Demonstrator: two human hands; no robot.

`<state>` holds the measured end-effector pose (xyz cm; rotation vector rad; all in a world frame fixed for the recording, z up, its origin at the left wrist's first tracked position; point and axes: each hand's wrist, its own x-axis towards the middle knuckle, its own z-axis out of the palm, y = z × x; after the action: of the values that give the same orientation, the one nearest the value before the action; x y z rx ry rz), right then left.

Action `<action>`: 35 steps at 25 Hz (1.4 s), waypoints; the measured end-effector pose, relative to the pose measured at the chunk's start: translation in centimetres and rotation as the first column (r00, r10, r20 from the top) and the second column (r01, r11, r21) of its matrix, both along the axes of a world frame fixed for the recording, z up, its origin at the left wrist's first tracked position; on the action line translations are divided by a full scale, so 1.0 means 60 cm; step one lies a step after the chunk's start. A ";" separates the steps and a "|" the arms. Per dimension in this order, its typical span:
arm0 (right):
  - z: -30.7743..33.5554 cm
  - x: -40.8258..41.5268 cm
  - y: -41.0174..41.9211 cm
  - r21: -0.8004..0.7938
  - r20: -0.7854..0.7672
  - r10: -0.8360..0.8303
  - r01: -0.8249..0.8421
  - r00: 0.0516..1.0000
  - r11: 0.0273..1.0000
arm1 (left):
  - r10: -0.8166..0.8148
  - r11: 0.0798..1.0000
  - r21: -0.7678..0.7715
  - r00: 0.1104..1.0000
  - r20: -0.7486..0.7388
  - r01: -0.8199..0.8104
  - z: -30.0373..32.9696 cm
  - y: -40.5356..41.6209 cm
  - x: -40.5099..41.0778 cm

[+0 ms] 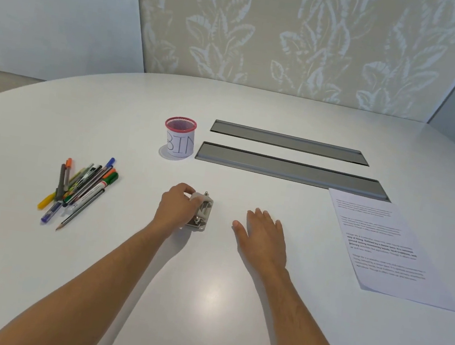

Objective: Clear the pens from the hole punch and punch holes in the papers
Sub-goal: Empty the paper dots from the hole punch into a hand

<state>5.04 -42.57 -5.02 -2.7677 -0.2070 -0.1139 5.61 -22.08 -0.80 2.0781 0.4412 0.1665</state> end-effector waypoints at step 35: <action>0.005 -0.009 0.002 0.008 0.000 -0.010 0.010 1.000 1.000 | 0.038 0.819 0.572 0.999 0.020 -0.043 0.014 0.049 0.026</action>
<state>4.48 -42.45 -4.74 -2.7613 -0.1929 -0.1168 7.17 -19.15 0.03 2.6618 0.4697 0.3711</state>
